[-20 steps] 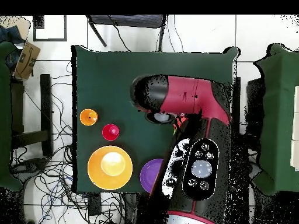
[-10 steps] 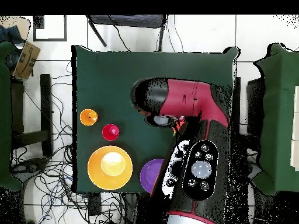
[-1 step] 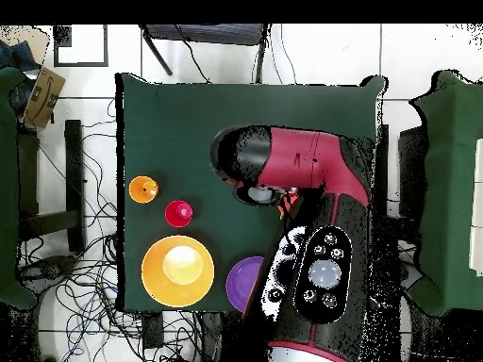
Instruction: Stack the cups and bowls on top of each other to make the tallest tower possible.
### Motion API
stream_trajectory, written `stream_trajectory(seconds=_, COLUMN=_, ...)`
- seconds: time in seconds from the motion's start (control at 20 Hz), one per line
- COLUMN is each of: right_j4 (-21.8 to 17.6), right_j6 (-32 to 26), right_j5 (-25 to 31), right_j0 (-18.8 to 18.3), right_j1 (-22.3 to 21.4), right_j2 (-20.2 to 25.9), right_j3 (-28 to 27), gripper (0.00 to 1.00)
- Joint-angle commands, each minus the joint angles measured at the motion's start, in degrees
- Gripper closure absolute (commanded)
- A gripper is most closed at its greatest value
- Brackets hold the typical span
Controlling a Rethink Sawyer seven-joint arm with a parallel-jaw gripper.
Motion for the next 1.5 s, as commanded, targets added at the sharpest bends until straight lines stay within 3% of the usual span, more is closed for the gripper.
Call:
stream_trajectory(seconds=0.05, right_j4=-1.9, right_j6=-1.6, right_j5=5.2, right_j0=0.8, right_j1=1.2, right_j2=4.7, right_j3=3.8, gripper=1.0)
stream_trajectory(seconds=1.5, right_j4=-4.7, right_j6=-2.4, right_j5=1.0, right_j0=0.5, right_j1=-1.7, right_j2=2.7, right_j3=11.2, gripper=1.0)
